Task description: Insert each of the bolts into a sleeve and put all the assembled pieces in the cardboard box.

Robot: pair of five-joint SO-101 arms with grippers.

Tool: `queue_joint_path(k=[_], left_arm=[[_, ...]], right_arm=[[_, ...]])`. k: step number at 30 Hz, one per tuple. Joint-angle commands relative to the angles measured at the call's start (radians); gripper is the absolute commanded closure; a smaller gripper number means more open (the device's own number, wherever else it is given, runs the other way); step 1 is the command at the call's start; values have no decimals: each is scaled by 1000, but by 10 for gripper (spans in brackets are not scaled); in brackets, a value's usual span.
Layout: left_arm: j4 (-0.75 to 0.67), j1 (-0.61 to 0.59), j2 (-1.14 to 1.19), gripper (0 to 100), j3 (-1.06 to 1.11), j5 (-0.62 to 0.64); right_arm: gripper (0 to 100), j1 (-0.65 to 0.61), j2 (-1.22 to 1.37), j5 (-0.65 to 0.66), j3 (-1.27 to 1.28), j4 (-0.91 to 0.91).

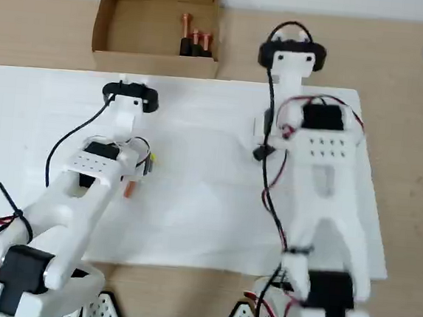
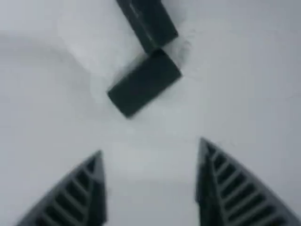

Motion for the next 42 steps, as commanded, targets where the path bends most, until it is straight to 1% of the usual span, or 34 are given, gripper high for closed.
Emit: queue_joint_path(k=[1, 7, 10, 12, 17, 26, 32, 35, 42], left_arm=[[-23, -6, -18, 877, -2, 8], [-23, -5, -18, 877, 0, 8], [-23, -5, -18, 877, 2, 8], [-23, -5, -18, 875, 2, 8], [-23, -5, -18, 875, 3, 8], [-23, -5, -18, 875, 3, 8], [-23, -5, -18, 875, 5, 6], [-23, -3, -18, 875, 5, 6], [-23, -3, -18, 875, 3, 6]], right_arm=[[851, -15, 88, -167, -94, -12], [851, -35, 252, -440, -113, -14], [851, -30, 312, -516, -125, -15], [851, -28, 341, -540, -140, -12], [852, -28, 394, -560, -168, -18], [853, -25, 470, -560, -166, -97], [853, 24, 529, -557, -168, -169], [853, 42, 549, -554, -168, -173], [853, 42, 559, -559, -168, -173]])
